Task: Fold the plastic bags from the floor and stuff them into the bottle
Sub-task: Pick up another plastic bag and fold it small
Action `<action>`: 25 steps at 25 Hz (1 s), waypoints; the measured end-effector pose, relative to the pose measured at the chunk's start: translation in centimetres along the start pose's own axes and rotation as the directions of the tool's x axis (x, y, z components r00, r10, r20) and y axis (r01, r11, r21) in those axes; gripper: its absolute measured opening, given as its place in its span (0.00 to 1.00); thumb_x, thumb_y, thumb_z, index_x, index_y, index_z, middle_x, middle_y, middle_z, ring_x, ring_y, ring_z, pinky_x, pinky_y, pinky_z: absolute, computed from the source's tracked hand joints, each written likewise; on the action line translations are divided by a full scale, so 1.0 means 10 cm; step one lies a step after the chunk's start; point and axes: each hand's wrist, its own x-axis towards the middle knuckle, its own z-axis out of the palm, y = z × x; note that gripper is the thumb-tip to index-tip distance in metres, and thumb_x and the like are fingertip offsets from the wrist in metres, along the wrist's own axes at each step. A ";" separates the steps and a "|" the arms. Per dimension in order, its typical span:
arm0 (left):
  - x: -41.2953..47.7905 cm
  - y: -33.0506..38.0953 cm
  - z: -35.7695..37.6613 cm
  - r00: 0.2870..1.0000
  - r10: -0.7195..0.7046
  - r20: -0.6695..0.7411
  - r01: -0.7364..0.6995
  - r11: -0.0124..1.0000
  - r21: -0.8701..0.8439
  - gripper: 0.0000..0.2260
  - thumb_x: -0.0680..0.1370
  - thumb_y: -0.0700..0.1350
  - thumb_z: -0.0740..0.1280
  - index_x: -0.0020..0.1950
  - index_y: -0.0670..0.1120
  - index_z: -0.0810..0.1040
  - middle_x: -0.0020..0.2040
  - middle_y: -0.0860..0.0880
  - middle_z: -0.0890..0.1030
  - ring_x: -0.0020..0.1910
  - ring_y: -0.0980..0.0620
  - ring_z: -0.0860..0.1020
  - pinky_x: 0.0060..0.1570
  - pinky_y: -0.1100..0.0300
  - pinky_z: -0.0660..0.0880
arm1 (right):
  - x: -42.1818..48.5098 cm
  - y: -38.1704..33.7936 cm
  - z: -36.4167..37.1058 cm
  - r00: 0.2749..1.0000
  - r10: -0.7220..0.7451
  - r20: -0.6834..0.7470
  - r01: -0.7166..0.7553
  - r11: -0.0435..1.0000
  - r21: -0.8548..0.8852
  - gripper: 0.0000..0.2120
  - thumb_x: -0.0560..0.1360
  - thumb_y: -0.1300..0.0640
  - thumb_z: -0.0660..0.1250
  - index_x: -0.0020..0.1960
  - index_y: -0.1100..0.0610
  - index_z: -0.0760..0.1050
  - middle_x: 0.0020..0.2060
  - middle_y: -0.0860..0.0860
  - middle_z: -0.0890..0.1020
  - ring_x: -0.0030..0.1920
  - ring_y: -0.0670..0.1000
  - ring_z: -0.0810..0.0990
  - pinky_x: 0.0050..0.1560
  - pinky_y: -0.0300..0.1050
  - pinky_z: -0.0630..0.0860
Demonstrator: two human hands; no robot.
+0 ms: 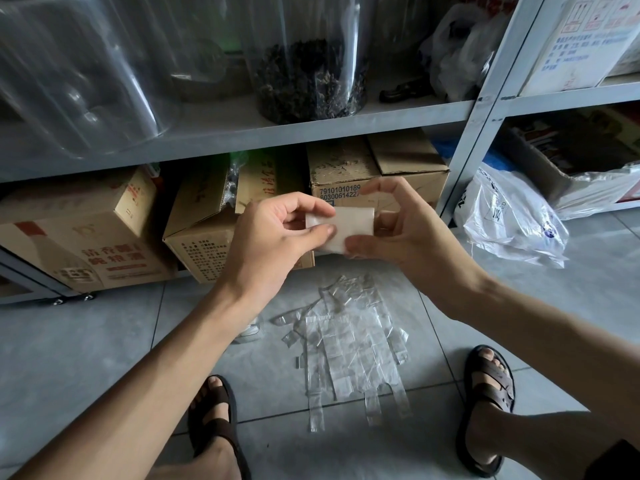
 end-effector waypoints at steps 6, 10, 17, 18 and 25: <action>0.01 0.01 0.00 0.996 -0.090 -0.001 0.090 0.996 -0.012 0.09 0.72 0.34 0.75 0.48 0.45 0.84 0.45 0.49 0.87 0.44 0.47 0.85 0.46 0.54 0.83 | -0.02 0.00 0.00 0.999 -0.045 0.008 0.045 0.994 -0.095 0.08 0.73 0.72 0.70 0.50 0.63 0.76 0.28 0.47 0.80 0.38 0.51 0.85 0.44 0.38 0.80; 0.01 0.01 0.00 0.992 -0.125 0.021 0.126 0.989 -0.072 0.12 0.73 0.34 0.74 0.55 0.45 0.82 0.47 0.47 0.86 0.44 0.46 0.85 0.44 0.58 0.82 | -0.03 -0.02 0.01 0.999 -0.007 -0.038 0.007 1.000 -0.017 0.07 0.73 0.72 0.69 0.49 0.65 0.77 0.27 0.47 0.76 0.37 0.52 0.85 0.43 0.37 0.80; 0.02 -0.03 0.07 0.926 -0.372 0.065 0.369 0.860 -0.353 0.06 0.75 0.36 0.72 0.50 0.44 0.83 0.41 0.48 0.86 0.37 0.55 0.80 0.33 0.65 0.78 | -0.03 0.02 0.05 0.994 0.014 -0.107 -0.011 1.000 0.024 0.17 0.74 0.68 0.71 0.60 0.60 0.72 0.38 0.56 0.83 0.41 0.54 0.86 0.47 0.45 0.82; 0.03 -0.03 0.05 0.934 -0.353 0.061 0.354 0.881 -0.314 0.05 0.75 0.37 0.72 0.48 0.46 0.84 0.40 0.50 0.85 0.36 0.56 0.79 0.32 0.66 0.77 | -0.02 0.02 0.03 0.993 0.020 -0.114 -0.021 1.000 -0.005 0.15 0.75 0.66 0.71 0.60 0.59 0.73 0.38 0.53 0.84 0.42 0.52 0.85 0.47 0.43 0.81; 0.00 -0.03 0.07 0.907 -0.412 0.083 0.417 0.858 -0.299 0.07 0.74 0.40 0.73 0.49 0.38 0.83 0.43 0.45 0.86 0.44 0.50 0.81 0.42 0.59 0.78 | -0.01 0.02 0.00 0.999 0.031 0.012 -0.026 0.957 -0.289 0.03 0.76 0.64 0.70 0.46 0.59 0.83 0.38 0.56 0.85 0.38 0.49 0.82 0.44 0.40 0.80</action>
